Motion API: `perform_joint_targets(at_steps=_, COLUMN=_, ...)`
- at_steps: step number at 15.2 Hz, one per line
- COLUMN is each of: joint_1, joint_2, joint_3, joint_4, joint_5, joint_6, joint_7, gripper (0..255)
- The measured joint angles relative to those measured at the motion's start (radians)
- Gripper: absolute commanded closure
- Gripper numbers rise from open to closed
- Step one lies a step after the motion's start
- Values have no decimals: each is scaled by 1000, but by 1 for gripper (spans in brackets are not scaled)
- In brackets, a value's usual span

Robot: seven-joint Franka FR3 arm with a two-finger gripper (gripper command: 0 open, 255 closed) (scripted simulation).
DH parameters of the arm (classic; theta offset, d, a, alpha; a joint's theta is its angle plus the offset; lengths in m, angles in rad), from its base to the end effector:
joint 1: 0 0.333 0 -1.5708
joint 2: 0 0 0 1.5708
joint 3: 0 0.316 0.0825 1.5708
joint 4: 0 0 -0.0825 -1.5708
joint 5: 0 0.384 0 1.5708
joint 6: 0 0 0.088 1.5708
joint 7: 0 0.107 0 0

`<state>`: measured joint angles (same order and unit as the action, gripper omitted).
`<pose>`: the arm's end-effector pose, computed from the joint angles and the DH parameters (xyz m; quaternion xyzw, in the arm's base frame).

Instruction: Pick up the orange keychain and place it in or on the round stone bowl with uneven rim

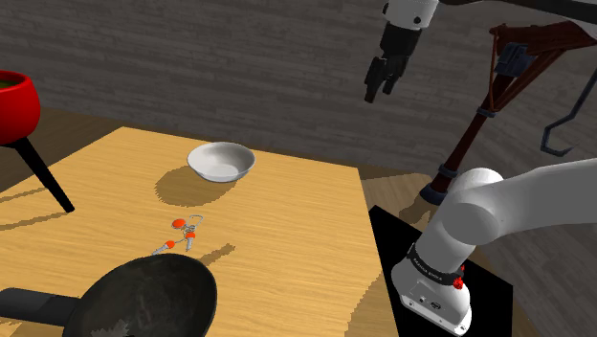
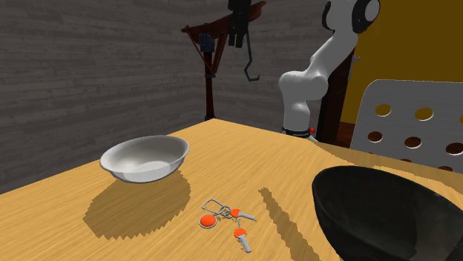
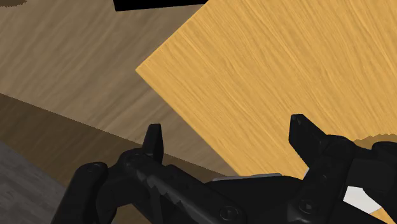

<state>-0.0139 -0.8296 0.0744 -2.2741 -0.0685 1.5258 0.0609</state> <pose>0.2894 0.0197 0.6377 0.9972 -0.0140 0.0429 0.0595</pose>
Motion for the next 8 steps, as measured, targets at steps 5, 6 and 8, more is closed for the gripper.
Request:
perform_joint_targets(at_steps=5, joint_1=7, joint_2=-6, joint_3=62, joint_4=-56, joint_5=50, joint_6=45, joint_7=93, gripper=0)
perform_joint_targets(at_steps=6, joint_1=10, joint_2=-2, joint_3=84, joint_4=-66, joint_5=67, joint_6=58, joint_7=125, gripper=0)
perform_joint_targets(at_steps=8, joint_1=15, joint_2=5, joint_3=126, joint_4=-90, joint_5=100, joint_6=87, joint_7=186, gripper=0)
